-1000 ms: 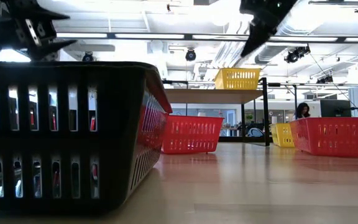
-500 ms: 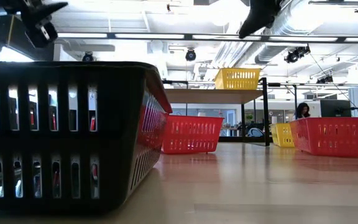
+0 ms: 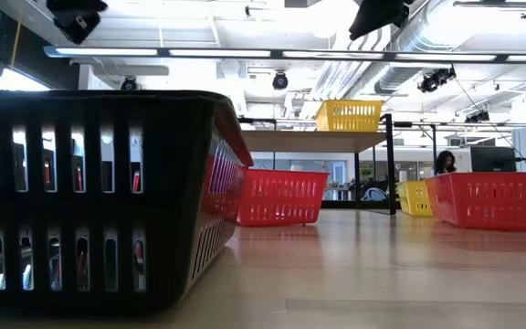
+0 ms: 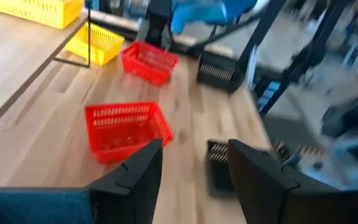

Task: Stack baskets on shelf by color
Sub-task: Put the left red bin on the shelf

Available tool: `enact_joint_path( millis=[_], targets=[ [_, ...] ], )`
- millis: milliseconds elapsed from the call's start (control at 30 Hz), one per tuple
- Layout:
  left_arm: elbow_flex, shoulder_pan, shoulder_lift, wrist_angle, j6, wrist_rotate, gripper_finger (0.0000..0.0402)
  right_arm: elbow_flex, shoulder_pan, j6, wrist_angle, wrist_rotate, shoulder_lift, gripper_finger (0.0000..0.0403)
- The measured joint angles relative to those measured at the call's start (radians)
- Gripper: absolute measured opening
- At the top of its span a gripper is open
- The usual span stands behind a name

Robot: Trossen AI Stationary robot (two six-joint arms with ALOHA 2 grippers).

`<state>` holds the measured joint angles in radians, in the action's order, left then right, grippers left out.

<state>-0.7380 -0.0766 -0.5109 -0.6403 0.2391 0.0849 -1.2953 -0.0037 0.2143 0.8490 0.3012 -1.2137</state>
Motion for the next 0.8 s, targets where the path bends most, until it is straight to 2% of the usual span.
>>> enact_joint_path(
  millis=[133,433,800],
  targets=[
    [0.0,0.0,-0.083,-0.045,-0.074,0.008,0.017,0.0,0.016,0.034,0.0,0.007,0.0,0.0074],
    [0.001,0.005,-0.255,-0.194,-0.071,0.009,0.017,0.0,0.024,0.051,0.0,0.031,0.0,0.0074],
    [0.001,0.125,-0.424,-0.236,-0.158,-0.008,0.017,0.0,0.024,0.051,0.0,0.041,-0.001,0.0074]
  ],
)
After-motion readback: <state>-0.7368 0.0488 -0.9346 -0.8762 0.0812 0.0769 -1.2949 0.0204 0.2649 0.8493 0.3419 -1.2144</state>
